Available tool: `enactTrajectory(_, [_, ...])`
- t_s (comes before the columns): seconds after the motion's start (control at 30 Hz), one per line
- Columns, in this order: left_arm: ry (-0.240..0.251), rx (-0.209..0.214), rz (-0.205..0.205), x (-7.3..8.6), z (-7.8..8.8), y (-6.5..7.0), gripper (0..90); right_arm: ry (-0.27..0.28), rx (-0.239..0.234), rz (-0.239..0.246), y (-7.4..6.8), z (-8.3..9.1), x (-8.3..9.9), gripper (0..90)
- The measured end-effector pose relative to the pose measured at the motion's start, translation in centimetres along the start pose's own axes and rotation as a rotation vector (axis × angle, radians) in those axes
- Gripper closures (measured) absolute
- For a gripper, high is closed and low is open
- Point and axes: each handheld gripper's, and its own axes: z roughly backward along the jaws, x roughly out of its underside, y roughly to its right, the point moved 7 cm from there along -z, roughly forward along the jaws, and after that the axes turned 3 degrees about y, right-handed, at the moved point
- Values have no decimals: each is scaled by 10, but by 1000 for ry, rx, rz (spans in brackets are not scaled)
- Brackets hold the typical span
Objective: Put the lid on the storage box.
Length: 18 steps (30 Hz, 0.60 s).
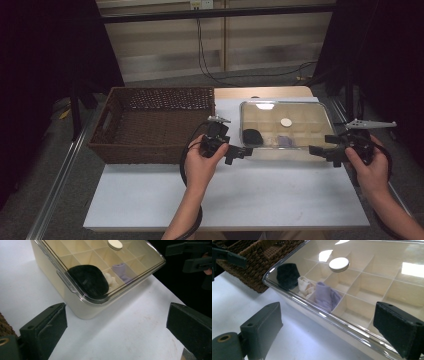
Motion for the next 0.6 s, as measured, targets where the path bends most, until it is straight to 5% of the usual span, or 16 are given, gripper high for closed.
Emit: enactTrajectory(0.6, [-30, 39, -40, 25, 2, 10, 31, -16, -29, 18, -10, 2, 17, 76])
